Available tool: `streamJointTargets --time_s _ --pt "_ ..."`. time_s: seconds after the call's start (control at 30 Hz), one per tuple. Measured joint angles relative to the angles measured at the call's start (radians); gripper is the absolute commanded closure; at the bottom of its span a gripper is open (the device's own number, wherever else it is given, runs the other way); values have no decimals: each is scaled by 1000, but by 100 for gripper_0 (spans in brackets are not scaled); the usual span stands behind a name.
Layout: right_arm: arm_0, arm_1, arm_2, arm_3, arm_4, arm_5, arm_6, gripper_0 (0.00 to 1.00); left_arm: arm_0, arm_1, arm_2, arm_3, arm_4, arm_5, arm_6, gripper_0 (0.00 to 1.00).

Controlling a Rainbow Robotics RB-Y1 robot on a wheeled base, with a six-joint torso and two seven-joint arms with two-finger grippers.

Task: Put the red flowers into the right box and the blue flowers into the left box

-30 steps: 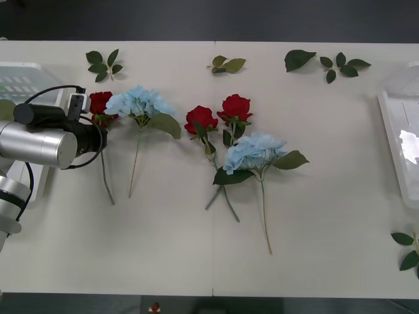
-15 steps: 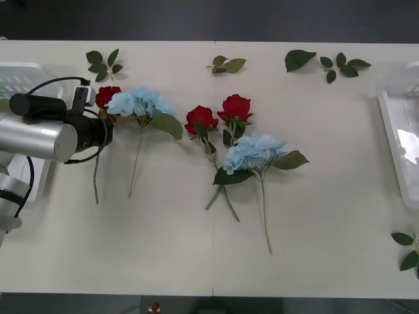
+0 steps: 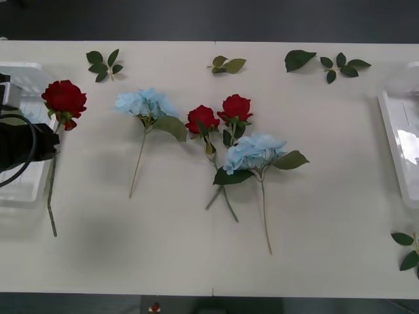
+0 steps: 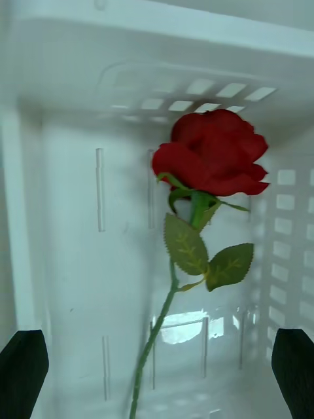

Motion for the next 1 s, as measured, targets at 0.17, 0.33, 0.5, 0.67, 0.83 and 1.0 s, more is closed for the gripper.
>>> streamJointTargets --time_s 0.17,0.33,0.5,0.67,0.83,1.0 --pt "48 2 0 -246 -18 88 -158 0 55 -13 53 -12 336 -88 -95 100" --pt "133 25 0 -517 -20 163 -458 0 56 -50 -12 -11 516 -214 -228 100" --pt "181 108 0 -674 -36 233 -584 0 56 -68 -130 -10 720 -354 -328 100" --pt "201 221 0 -790 -33 311 -767 0 56 -89 -243 -10 944 -430 -601 100" --pt "202 316 49 -854 22 312 -770 0 56 -134 -351 -10 1101 -495 -722 100" --pt "202 349 103 -908 -26 276 -754 0 56 -181 -443 -10 1108 -558 -914 100"
